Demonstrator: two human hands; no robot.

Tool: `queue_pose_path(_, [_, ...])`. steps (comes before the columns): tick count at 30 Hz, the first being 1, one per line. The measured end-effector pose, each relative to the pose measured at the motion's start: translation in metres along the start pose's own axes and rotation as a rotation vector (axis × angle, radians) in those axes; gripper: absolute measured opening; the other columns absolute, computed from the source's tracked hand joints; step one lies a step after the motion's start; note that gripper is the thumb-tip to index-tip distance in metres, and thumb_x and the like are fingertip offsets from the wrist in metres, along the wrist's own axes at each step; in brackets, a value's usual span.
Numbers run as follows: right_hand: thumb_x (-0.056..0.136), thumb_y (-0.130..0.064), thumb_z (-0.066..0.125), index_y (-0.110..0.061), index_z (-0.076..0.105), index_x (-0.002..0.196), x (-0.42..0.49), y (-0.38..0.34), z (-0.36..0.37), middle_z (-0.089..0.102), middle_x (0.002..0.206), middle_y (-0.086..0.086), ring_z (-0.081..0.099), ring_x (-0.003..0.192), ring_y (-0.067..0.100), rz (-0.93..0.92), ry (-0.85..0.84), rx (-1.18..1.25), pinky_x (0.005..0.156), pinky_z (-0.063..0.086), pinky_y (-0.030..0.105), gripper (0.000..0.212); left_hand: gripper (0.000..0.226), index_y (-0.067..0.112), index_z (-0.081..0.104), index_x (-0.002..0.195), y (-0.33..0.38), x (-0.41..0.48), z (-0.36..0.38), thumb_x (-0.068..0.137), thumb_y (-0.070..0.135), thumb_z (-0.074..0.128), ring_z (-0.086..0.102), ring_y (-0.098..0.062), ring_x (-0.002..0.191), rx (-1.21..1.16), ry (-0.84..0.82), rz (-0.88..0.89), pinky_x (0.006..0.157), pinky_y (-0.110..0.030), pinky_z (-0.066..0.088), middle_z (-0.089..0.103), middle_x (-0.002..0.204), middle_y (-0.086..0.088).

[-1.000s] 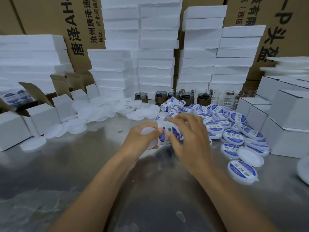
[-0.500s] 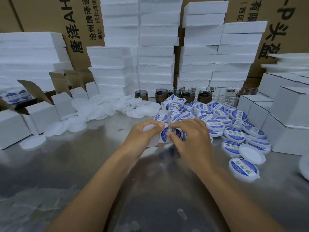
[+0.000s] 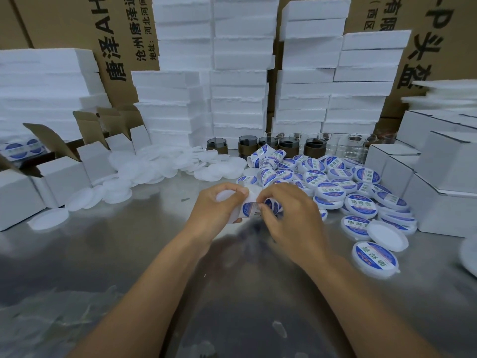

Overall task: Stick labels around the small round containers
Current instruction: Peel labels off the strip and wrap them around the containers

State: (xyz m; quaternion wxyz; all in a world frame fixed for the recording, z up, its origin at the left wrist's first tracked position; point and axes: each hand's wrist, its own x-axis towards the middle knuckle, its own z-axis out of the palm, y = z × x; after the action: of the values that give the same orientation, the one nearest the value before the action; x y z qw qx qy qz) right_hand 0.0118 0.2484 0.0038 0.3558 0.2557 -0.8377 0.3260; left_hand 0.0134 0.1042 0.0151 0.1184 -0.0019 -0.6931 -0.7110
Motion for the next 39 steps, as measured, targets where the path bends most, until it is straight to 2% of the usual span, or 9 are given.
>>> queue_pose_path(6, [0.066,-0.012,0.057,-0.014,0.057,0.070,0.002,-0.006,-0.001,0.057,0.081,-0.003,0.046,0.082,0.014,-0.004,0.068,0.019,0.073,0.036,0.026,0.005,0.025,0.023,0.065,0.061,-0.002,0.005,-0.001,0.085,0.015,0.066,0.051,-0.008,0.052,0.024,0.100,0.002,0.055,-0.024,0.055,0.059,0.055,0.013])
queue_pose_path(10, [0.062,-0.010,0.053,-0.017,0.047,0.063,0.003,-0.012,-0.005,0.048,0.067,-0.007,0.044,0.072,0.018,0.010,0.124,0.146,0.069,0.035,0.029,0.009,0.022,0.021,0.065,0.065,-0.002,0.006,-0.001,0.086,0.013,0.066,0.056,-0.004,0.049,-0.007,0.136,-0.004,0.044,-0.018,0.048,0.064,0.077,0.004])
queue_pose_path(14, [0.067,-0.011,0.049,-0.023,0.042,0.060,0.008,-0.015,-0.010,0.045,0.059,-0.012,0.042,0.065,0.005,0.258,0.214,0.462,0.063,0.034,0.015,0.016,0.020,0.023,0.066,0.066,-0.005,0.007,-0.003,0.085,0.017,0.067,0.059,0.000,0.055,-0.003,0.174,-0.008,0.047,-0.013,0.046,0.064,0.072,0.009])
queue_pose_path(17, [0.079,-0.009,0.052,-0.019,0.046,0.060,0.013,-0.013,-0.017,0.047,0.052,-0.015,0.041,0.054,0.000,0.484,0.266,0.754,0.056,0.035,0.012,0.022,0.020,0.026,0.067,0.063,-0.006,0.009,-0.006,0.082,0.025,0.071,0.060,-0.004,0.069,0.030,0.205,0.032,0.068,-0.019,0.049,0.065,0.058,0.017])
queue_pose_path(23, [0.084,-0.001,0.044,-0.017,0.048,0.058,0.023,-0.014,-0.021,0.050,0.058,-0.002,0.042,0.051,0.008,0.836,0.171,1.215,0.053,0.030,0.024,0.031,0.018,0.029,0.064,0.070,0.003,0.011,-0.012,0.082,0.042,0.067,0.065,-0.001,0.058,0.000,0.389,0.153,0.071,-0.027,0.052,0.071,0.083,0.007])
queue_pose_path(25, [0.084,-0.003,0.044,-0.017,0.051,0.061,0.022,-0.017,-0.023,0.051,0.060,0.001,0.043,0.052,0.011,0.860,0.090,1.328,0.052,0.031,0.024,0.028,0.021,0.025,0.064,0.074,0.007,0.011,-0.012,0.085,0.043,0.064,0.066,-0.005,0.060,-0.080,0.409,0.192,0.069,-0.027,0.054,0.071,0.075,0.009])
queue_pose_path(31, [0.066,-0.015,0.060,-0.018,0.055,0.064,0.020,-0.026,-0.026,0.056,0.058,-0.004,0.045,0.044,0.007,0.747,-0.171,1.412,0.043,0.034,0.016,0.007,0.052,0.010,0.062,0.083,0.015,0.006,-0.003,0.095,0.051,0.033,0.069,-0.020,0.070,-0.624,-0.054,-0.046,0.070,-0.030,0.057,0.071,0.075,-0.008])
queue_pose_path(34, [0.064,-0.017,0.062,-0.021,0.060,0.057,0.019,-0.028,-0.022,0.055,0.055,-0.005,0.041,0.043,0.005,0.719,-0.195,1.330,0.042,0.029,0.015,0.009,0.063,0.009,0.062,0.083,0.013,0.002,0.001,0.096,0.055,0.021,0.069,-0.022,0.072,-0.686,-0.190,-0.137,0.076,-0.034,0.052,0.071,0.080,-0.011])
queue_pose_path(39, [0.064,-0.012,0.068,-0.020,0.059,0.057,0.016,-0.028,-0.018,0.047,0.050,-0.004,0.035,0.042,0.006,0.662,-0.189,1.181,0.044,0.024,0.017,0.014,0.067,0.008,0.064,0.085,0.012,-0.001,0.007,0.097,0.055,0.017,0.069,-0.021,0.069,-0.664,-0.236,-0.191,0.066,-0.029,0.055,0.071,0.079,-0.013])
